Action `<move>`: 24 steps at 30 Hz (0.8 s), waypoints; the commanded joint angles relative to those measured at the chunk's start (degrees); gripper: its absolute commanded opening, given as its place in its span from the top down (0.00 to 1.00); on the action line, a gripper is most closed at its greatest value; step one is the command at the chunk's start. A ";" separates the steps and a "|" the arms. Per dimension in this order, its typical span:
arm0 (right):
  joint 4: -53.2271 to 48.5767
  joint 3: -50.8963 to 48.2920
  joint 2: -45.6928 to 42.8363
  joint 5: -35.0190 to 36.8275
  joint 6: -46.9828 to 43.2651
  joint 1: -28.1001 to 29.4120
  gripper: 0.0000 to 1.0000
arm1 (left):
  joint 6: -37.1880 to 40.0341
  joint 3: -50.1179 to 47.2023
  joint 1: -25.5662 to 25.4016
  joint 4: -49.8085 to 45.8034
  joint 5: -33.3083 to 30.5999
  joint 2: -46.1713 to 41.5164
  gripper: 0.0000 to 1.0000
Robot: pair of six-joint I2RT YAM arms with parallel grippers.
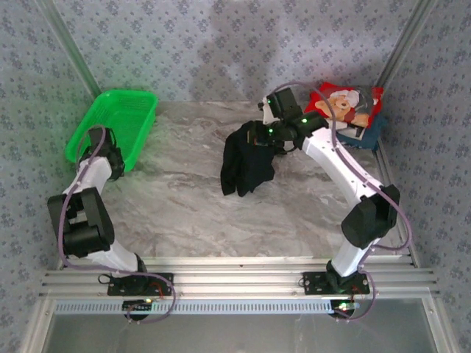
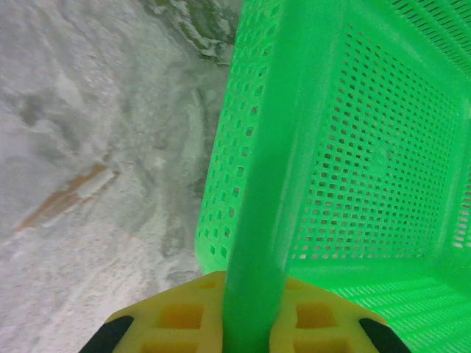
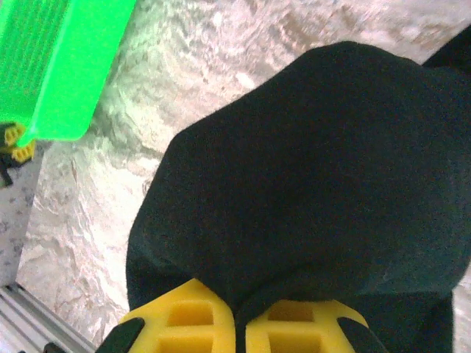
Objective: Fold and stack the t-shirts
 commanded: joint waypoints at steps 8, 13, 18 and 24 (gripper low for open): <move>-0.72 2.57 8.00 -6.62 -1.23 2.73 0.71 | -4.46 9.17 -2.04 6.65 -1.36 8.68 0.57; -4.66 9.78 12.55 -14.26 -6.06 3.95 0.35 | 0.09 7.87 -2.20 12.20 4.92 5.61 0.00; -9.39 7.86 8.89 -15.66 -9.63 2.29 0.20 | 9.36 7.85 -3.14 7.09 9.87 -1.98 0.00; -11.03 -2.94 -0.87 -15.89 -11.40 -4.21 0.14 | 24.56 8.61 -6.55 -3.29 14.72 -11.51 0.00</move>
